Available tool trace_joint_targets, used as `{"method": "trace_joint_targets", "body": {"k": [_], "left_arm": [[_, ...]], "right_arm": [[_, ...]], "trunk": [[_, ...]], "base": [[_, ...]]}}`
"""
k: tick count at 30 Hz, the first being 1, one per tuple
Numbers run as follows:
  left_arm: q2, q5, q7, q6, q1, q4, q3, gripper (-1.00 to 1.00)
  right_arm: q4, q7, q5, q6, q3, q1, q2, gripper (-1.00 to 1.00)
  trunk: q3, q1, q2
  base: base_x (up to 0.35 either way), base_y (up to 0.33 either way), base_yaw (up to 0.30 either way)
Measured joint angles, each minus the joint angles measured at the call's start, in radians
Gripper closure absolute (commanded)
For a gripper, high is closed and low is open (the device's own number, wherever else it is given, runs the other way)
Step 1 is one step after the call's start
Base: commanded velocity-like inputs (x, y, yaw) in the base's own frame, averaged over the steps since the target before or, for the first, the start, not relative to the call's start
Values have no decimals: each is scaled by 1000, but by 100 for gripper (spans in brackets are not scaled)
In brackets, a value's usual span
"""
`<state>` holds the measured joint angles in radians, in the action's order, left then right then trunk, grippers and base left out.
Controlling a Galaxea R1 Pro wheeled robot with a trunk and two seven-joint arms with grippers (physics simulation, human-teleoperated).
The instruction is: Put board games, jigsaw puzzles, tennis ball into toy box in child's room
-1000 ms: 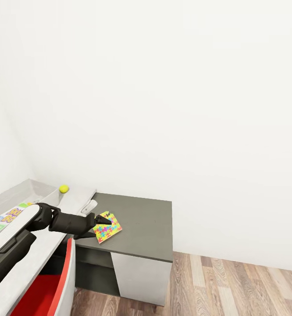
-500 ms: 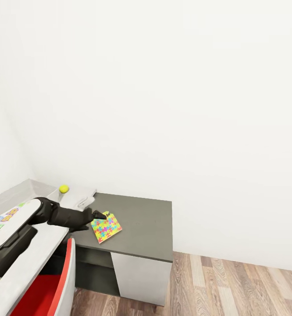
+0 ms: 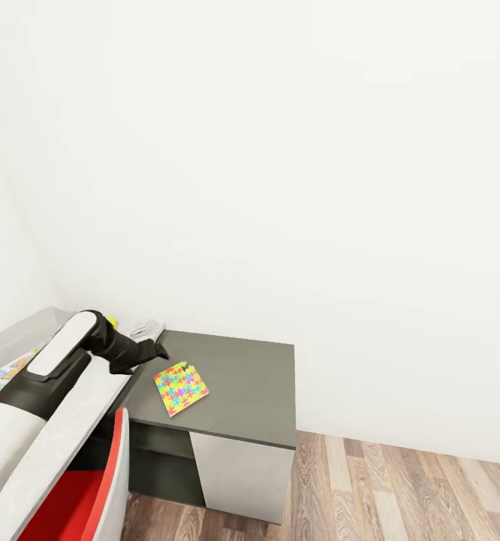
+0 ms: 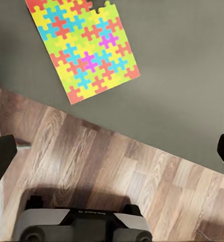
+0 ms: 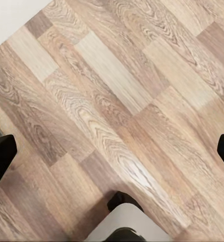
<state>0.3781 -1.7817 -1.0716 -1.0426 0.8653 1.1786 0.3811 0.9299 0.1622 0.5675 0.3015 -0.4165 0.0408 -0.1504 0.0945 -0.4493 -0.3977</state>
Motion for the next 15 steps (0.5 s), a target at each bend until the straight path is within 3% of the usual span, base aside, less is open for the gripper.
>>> {"method": "trace_joint_targets", "body": {"k": [4,7,10,15], "left_arm": [[-43,133,0,-2,7,-30,2,-100],[-55,183,1,-1,9,-36,2,-100],[-61,203,3,-1,9,-38,7,-100],[-61,205,3,-1,9,-38,11,-100]], "right_arm": [[17,9,0,-4,47,-3,14,-100],[21,2,-1,-7,59,-4,21,-100],[23,-3,-2,-7,66,-4,22,-100],[21,-3,-2,-8,67,-4,23,-100]], "trunk": [[0,0,0],[0,0,0],[0,0,0],[0,0,0]], "base": [[0,0,0],[0,0,0],[0,0,0],[0,0,0]]}}
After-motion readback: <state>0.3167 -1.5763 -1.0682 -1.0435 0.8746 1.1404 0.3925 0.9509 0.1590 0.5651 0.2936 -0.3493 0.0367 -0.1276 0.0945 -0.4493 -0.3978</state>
